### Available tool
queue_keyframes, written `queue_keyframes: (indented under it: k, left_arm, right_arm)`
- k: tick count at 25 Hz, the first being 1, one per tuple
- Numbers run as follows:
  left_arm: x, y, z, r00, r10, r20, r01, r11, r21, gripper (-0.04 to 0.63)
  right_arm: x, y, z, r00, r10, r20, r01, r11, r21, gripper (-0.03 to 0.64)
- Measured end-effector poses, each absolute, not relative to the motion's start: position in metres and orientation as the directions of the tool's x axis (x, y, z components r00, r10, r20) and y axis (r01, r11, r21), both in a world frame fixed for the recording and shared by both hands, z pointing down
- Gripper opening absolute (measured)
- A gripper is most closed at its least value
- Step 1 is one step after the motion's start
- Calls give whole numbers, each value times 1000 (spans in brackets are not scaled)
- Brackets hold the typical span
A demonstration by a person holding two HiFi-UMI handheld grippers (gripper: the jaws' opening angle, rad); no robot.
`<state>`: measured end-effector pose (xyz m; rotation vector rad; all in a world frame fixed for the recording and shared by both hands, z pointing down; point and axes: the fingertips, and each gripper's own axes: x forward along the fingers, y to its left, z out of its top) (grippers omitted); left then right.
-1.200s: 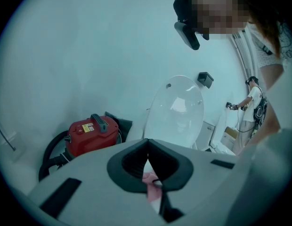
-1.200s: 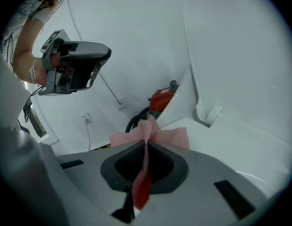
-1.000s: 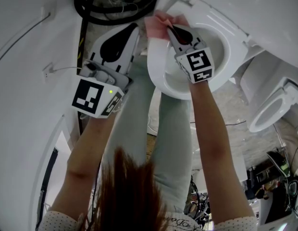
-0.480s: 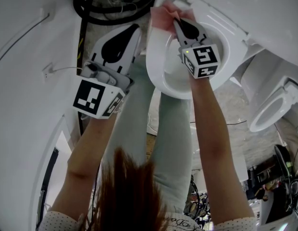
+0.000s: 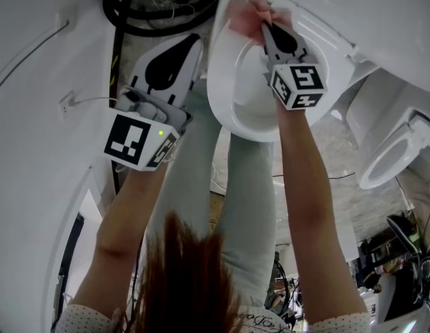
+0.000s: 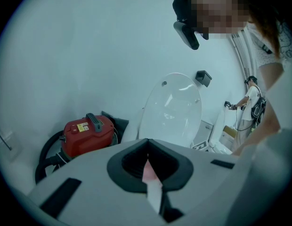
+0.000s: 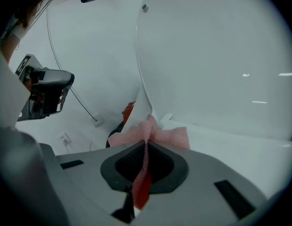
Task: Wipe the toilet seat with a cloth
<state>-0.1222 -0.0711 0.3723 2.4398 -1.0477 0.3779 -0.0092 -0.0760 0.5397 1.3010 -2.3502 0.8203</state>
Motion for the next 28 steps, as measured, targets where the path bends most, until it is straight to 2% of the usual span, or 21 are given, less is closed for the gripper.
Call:
queue_keyframes:
  k: [28]
  left_arm:
    - [-97, -60, 369, 700, -583, 412, -709, -637, 304, -2]
  right_arm:
    - [86, -65, 540, -364, -758, 541, -914, 180, -363, 19]
